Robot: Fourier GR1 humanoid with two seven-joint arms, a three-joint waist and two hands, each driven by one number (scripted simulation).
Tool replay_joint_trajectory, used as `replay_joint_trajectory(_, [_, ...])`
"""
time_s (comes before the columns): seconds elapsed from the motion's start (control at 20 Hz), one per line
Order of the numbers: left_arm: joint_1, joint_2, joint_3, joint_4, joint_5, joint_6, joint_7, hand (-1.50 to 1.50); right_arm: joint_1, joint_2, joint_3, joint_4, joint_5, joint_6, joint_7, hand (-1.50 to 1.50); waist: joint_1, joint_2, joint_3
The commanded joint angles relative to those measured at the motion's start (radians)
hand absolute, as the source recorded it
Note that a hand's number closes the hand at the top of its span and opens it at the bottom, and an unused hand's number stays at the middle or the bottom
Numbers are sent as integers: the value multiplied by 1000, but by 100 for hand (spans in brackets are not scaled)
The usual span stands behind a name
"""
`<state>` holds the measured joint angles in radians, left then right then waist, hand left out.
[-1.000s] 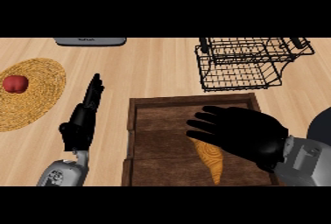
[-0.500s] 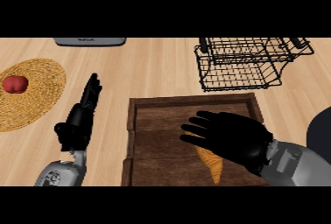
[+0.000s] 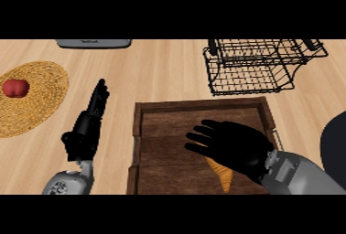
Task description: Pick the croissant from the tray and place it in the tiered basket
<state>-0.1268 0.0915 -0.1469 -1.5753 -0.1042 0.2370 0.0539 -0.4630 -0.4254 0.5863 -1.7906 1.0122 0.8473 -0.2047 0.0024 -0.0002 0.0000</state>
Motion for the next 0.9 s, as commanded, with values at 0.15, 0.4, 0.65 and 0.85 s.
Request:
replay_joint_trajectory(0.15, [-83,25,57,-10,7,-35,80,0,12,80,37,45,62,27,-7,-150,0,0,0])
replay_joint_trajectory(0.4, [-43,9,81,45,19,-53,-26,0,18,95,18,90,91,-6,-56,-150,-1,0,0])
replay_joint_trajectory(0.65, [-28,-5,71,57,0,-59,-37,0,77,38,-13,125,113,-77,-148,-150,-1,0,0])
replay_joint_trajectory(0.85, [-1,-36,23,-4,-41,-33,4,0,150,149,20,68,125,-85,-38,-150,-2,-1,0])
